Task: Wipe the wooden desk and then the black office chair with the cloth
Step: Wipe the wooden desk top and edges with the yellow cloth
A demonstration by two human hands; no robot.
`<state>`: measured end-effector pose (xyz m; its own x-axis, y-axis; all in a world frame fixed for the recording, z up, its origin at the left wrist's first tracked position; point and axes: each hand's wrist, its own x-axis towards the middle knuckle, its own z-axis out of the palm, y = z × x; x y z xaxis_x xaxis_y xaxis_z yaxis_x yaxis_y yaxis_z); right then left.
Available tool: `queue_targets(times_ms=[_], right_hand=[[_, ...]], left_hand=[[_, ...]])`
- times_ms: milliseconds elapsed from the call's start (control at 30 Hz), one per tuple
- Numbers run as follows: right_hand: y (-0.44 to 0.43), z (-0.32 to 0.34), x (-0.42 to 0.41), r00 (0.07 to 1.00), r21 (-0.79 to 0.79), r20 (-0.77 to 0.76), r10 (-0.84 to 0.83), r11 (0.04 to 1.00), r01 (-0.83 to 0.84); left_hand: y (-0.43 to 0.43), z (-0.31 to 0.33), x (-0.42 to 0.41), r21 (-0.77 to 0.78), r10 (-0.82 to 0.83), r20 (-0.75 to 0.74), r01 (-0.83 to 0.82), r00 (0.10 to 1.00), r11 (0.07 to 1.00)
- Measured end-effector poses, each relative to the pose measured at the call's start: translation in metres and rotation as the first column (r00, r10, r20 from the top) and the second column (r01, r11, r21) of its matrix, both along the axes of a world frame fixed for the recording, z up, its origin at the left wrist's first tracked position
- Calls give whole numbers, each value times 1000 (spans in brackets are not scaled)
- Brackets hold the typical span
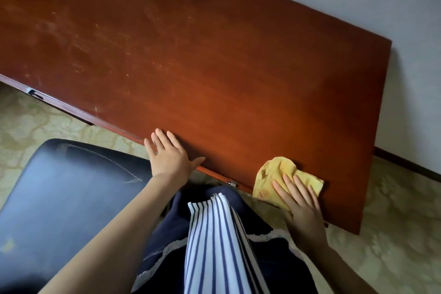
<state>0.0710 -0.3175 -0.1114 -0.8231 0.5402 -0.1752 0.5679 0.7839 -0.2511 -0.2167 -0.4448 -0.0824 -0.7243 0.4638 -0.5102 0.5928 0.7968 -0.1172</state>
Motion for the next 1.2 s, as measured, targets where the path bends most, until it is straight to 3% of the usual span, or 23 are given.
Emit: queue_targets(times_ms=[133, 400, 600, 667, 800, 933, 1100, 1200], right_hand=[[24, -2, -18, 996, -22, -58, -63, 998, 62], [129, 2, -100, 978, 8, 58, -199, 980, 199], [129, 0, -160, 823, -11, 41, -567, 823, 568], [109, -1, -172, 794, -14, 26, -608, 794, 608], [64, -5, -180, 890, 22, 12, -457, 890, 456], [16, -8, -169, 984, 82, -6, -178, 981, 178], [-18, -15, -136, 989, 79, -76, 127, 990, -121], [-18, -13, -103, 973, 99, -95, 212, 974, -203]], left_hand=[[0, 5, -5, -73, -51, 17, 53, 999, 996], [-8, 12, -16, -115, -169, 54, 175, 984, 978], [-14, 14, -22, -102, -191, 90, 200, 977, 975], [-15, 14, -23, -96, -191, 97, 201, 977, 975], [-12, 14, -24, -101, -162, 139, 177, 977, 979], [-8, 16, -25, -94, -131, 167, 148, 977, 984], [-6, 20, -22, -195, -184, 97, 200, 978, 960], [-1, 23, -19, -251, -179, 74, 192, 981, 949]])
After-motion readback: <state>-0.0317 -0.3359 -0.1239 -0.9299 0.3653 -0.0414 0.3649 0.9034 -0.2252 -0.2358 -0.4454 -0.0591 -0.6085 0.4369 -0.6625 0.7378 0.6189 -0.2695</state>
